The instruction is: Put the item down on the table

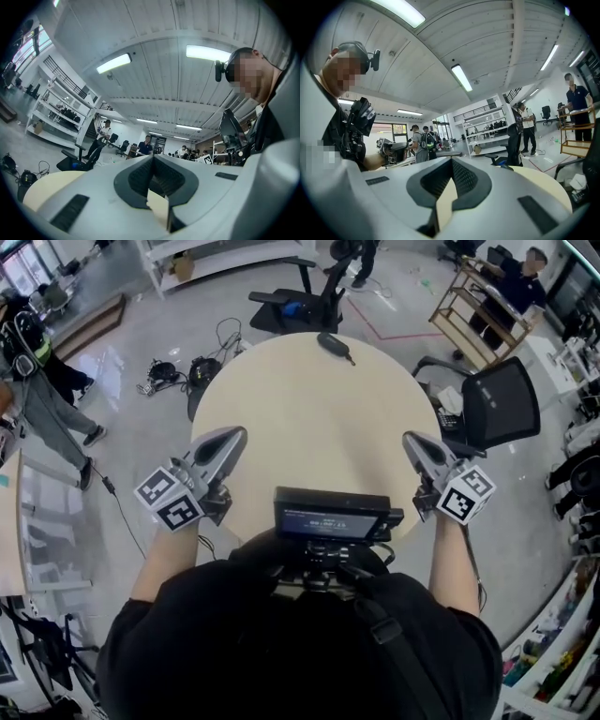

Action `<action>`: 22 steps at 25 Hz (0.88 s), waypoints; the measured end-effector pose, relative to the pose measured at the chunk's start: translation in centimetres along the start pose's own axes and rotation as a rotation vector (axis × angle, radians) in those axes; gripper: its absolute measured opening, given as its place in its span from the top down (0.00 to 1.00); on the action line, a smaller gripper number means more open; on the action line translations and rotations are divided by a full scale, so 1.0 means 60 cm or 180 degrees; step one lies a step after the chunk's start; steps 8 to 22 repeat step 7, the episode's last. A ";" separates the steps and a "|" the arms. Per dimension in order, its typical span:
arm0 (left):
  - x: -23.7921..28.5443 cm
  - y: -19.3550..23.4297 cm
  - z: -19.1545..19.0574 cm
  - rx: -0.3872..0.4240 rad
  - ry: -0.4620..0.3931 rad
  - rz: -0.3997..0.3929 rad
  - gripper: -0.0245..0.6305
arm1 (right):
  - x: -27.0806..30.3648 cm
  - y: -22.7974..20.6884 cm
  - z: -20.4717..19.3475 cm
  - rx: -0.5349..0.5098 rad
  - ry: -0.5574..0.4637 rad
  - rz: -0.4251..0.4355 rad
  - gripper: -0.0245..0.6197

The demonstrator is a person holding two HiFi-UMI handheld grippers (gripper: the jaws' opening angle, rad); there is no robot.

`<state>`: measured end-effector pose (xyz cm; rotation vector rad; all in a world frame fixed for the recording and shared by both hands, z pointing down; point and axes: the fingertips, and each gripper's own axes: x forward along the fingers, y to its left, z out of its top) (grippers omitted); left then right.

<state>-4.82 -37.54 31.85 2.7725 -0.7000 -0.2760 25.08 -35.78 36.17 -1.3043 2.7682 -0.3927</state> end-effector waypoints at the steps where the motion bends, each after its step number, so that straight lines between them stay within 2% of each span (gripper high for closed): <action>1: 0.001 -0.001 -0.003 0.0007 -0.0001 0.0001 0.96 | -0.002 -0.002 -0.003 -0.0010 0.0001 0.0003 0.95; 7: 0.010 -0.022 -0.020 0.0047 -0.0025 0.0034 0.96 | -0.024 -0.014 -0.010 -0.0060 0.0008 0.0054 0.95; 22: 0.010 -0.022 -0.020 0.0047 -0.0025 0.0034 0.96 | -0.024 -0.014 -0.010 -0.0060 0.0008 0.0054 0.95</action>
